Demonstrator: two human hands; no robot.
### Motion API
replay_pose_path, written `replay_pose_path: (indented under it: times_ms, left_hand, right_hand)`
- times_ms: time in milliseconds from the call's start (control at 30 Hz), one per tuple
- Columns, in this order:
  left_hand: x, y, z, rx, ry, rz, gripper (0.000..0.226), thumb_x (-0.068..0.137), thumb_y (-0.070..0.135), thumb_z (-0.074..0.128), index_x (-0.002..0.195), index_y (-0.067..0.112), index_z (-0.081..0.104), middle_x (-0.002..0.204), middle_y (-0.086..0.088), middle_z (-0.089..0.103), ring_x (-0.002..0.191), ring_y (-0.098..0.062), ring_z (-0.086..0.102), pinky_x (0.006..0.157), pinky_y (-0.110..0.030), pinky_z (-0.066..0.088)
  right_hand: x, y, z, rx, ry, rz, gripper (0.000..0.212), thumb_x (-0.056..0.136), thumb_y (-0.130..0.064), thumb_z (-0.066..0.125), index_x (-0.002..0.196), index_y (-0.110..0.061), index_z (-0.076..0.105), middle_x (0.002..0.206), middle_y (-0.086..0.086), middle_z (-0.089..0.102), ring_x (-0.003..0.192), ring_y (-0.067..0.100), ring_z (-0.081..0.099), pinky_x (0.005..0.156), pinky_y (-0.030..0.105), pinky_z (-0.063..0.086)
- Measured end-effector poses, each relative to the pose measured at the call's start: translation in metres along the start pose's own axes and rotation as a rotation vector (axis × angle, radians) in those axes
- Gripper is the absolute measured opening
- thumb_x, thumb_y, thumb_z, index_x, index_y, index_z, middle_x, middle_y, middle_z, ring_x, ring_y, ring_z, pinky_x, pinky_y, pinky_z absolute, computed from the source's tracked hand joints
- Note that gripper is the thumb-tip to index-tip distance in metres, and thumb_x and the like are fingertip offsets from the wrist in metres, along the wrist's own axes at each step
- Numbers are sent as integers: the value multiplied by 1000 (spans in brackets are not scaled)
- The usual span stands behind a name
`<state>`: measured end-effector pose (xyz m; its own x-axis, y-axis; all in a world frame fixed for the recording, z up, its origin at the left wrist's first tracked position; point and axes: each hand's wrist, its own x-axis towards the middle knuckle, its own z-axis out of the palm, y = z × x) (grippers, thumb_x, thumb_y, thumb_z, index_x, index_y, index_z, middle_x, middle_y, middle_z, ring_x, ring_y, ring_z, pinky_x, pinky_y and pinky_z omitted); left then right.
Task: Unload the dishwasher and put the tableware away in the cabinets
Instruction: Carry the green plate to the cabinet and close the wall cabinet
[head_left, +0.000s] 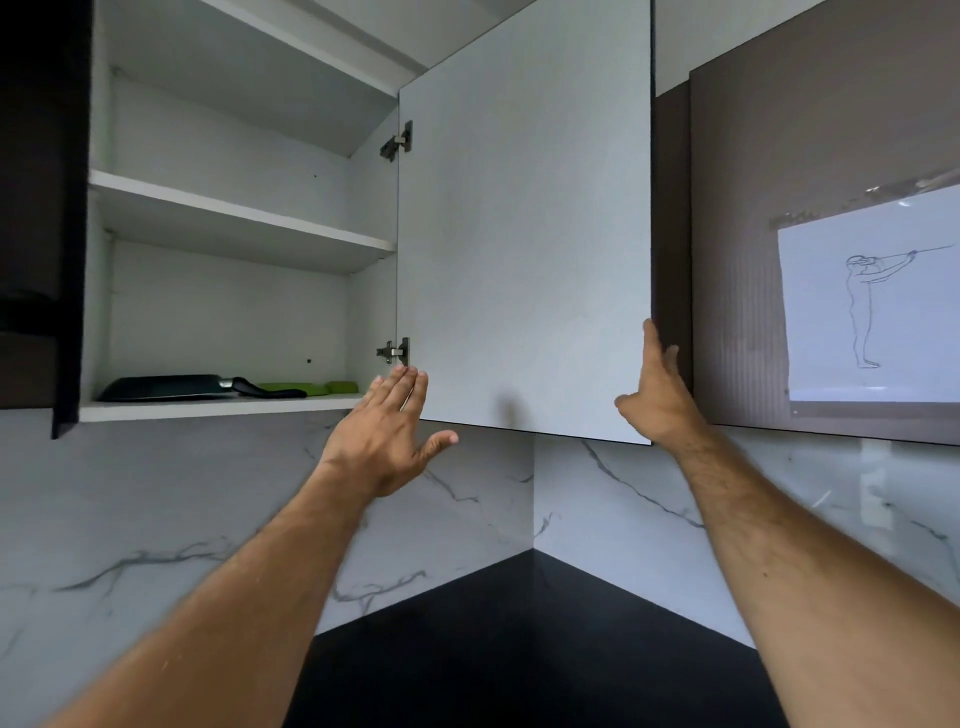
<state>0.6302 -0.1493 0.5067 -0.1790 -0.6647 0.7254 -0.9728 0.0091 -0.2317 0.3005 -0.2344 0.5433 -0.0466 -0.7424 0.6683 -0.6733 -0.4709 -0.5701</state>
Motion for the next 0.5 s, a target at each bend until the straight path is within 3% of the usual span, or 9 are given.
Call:
replay_pose_path:
  times_ms: [67, 133, 167, 233, 300, 367, 500]
  left_hand:
    - [-2, 6, -4, 10, -9, -4, 108, 79, 82, -5, 156, 6, 5, 164, -10, 5, 152, -19, -4, 123, -35, -2]
    - [-1, 14, -9, 9, 3, 13, 107, 81, 81, -3, 156, 6, 6, 164, -11, 6, 152, -19, -4, 123, -35, -3]
    - [-1, 19, -12, 9, 11, 22, 107, 81, 81, -2, 156, 5, 7, 164, -11, 6, 152, -19, -4, 123, -34, -3]
    - [2, 25, -18, 11, 25, 28, 106, 82, 80, -2, 156, 6, 6, 164, -11, 6, 152, -19, -4, 123, -33, -5]
    - [5, 30, -24, 16, 35, 35, 105, 83, 80, -1, 156, 6, 7, 164, -11, 6, 152, -19, -3, 123, -35, -2]
    - [9, 34, -27, 24, 49, 44, 105, 83, 80, 1, 156, 6, 8, 164, -11, 8, 152, -20, -2, 124, -37, 1]
    - [14, 40, -25, 35, 66, 67, 105, 82, 81, 0, 156, 6, 8, 164, -11, 8, 152, -20, -2, 124, -37, 3]
  right_hand:
    - [2, -3, 1, -66, -59, 56, 99, 85, -2, 54, 155, -39, -6, 164, 13, 1, 144, 41, 20, 110, 49, 36]
    - [3, -3, -1, -50, -78, 63, 92, 82, -3, 53, 152, -44, 12, 162, 11, 8, 141, 39, 24, 110, 50, 35]
    - [3, -2, -2, -13, -76, 52, 87, 79, -2, 52, 148, -46, 23, 160, 10, 12, 133, 36, 37, 104, 47, 42]
    - [1, 1, -3, 66, -87, 18, 73, 79, 3, 51, 138, -41, 44, 157, 8, 11, 104, 26, 57, 78, 29, 52]
    - [-1, 2, -4, 77, -112, 11, 65, 82, 8, 49, 131, -33, 53, 157, 6, 6, 91, 21, 61, 60, 21, 46]
    - [-2, 4, -2, 31, -127, 9, 66, 81, 10, 44, 132, -31, 55, 159, 7, -1, 103, 23, 61, 66, 24, 48]
    - [-4, 12, 7, -39, -87, -12, 75, 76, 11, 39, 132, -34, 57, 163, 7, -11, 136, 31, 42, 99, 35, 48]
